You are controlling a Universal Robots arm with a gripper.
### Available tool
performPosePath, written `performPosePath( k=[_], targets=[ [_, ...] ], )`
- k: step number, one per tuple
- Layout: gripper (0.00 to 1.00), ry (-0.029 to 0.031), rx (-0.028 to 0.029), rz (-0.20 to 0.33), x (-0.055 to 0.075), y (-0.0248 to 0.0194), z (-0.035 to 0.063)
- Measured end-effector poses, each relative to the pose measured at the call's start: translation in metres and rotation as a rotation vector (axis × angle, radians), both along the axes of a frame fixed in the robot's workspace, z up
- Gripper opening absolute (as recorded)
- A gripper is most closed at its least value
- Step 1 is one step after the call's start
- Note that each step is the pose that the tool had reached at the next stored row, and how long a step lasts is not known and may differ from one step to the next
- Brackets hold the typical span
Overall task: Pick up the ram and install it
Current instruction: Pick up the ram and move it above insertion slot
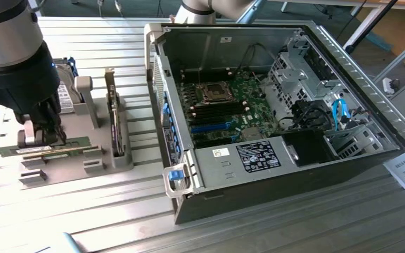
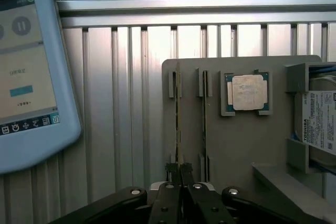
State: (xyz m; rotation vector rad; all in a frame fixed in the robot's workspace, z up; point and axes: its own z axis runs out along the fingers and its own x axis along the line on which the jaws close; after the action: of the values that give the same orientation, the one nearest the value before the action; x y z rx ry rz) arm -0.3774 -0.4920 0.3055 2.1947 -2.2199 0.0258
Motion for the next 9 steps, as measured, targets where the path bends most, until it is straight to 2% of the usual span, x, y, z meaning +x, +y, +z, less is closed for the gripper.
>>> performPosePath(
  k=[7,9],
  targets=[
    [0.12,-0.0001,0.0000,0.000,0.000,0.0000,0.0163],
    [0.12,0.0000,0.0000,0.000,0.000,0.0000,0.0235]
  ],
)
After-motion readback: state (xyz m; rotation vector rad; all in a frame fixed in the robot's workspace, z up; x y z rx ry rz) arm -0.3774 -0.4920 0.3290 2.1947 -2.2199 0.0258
